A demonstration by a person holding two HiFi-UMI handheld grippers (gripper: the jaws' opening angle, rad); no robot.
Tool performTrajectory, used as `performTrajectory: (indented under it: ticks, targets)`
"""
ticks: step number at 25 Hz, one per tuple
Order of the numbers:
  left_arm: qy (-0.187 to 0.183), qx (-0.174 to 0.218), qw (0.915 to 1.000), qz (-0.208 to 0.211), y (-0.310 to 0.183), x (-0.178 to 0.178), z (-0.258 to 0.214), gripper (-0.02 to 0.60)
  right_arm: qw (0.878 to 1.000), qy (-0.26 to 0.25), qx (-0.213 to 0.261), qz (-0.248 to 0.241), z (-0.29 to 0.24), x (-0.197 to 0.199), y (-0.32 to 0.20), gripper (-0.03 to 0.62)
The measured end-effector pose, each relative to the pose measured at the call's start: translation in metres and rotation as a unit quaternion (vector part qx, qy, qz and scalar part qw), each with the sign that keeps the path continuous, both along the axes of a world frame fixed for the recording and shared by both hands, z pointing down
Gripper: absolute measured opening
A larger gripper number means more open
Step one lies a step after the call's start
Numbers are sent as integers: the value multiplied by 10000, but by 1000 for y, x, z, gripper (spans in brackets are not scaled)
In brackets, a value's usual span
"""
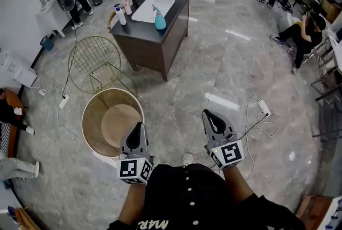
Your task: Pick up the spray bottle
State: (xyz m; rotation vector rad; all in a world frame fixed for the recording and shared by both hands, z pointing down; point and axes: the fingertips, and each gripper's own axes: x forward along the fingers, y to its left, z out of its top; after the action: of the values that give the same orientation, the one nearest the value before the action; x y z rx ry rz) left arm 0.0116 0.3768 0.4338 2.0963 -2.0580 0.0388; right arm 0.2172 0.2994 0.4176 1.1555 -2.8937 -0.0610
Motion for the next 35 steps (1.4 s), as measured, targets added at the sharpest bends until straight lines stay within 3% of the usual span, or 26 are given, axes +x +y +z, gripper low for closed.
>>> performTrajectory:
  ticks: [5,12,26,35]
  targets:
    - [-10,20,9998,-184,-9,2,0,21,9998,-21,-78,-208,7,3,-15,-5]
    - [51,-3,9996,-276,-42,-12,11,21,9999,34,-84,-118,14,-3,-57,-5]
    - [63,150,9999,-6,-195,-81,0,21,10000,35,50,59,0,-68,-197,-5]
    - [121,159,9995,236,-264,-129,-3,21,9995,9,17,327,-4,-114,-268,-5]
